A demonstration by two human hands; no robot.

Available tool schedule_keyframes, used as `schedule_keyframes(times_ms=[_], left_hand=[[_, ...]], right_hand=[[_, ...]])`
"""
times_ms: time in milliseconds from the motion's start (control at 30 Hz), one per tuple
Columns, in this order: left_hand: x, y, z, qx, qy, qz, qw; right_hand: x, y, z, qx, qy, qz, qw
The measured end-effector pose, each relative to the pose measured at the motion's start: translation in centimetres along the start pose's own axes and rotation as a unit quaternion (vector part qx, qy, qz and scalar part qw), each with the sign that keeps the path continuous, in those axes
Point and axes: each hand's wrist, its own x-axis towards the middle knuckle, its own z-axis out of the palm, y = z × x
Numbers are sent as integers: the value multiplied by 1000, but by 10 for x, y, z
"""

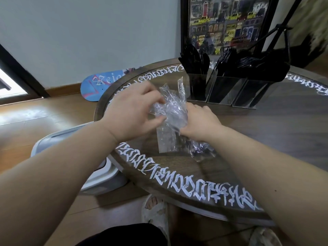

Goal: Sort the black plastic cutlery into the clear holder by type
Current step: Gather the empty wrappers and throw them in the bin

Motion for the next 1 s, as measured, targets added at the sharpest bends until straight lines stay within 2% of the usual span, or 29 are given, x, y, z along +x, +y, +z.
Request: schedule_keyframes(times_ms=[33,67,133,200,300,433,567,633,733,833,933,1000], left_hand=[[2,-4,3,32,-21,44,998],[4,-10,10,62,-90,62,992],[7,-14,28,121,-234,47,963],[12,-17,40,127,-285,7,950],[19,-17,49,83,-270,-45,958],[15,-6,64,46,-271,-134,952],[10,6,68,15,-239,-181,954],[6,11,65,20,-202,-178,963],[-2,13,54,86,-157,-139,974],[-7,12,46,95,-211,-94,968],[-12,13,41,35,-289,-105,951],[-18,18,33,-15,-266,-133,955]], right_hand=[[0,0,1,0,5,-11,1000],[0,0,1,1,5,-22,1000],[1,1,0,4,-6,-41,999],[2,4,-1,-9,-13,-56,998],[2,7,-1,2,-19,-55,998],[-1,0,-6,27,-43,-31,998],[-7,-4,0,-61,-74,-28,995],[-12,-3,3,-77,-56,-32,995],[-16,-2,3,-37,-47,-95,994],[-24,-6,1,-24,-52,-145,988],[-36,-7,1,-14,-42,-165,985],[-46,-8,-3,53,-26,-148,987]])
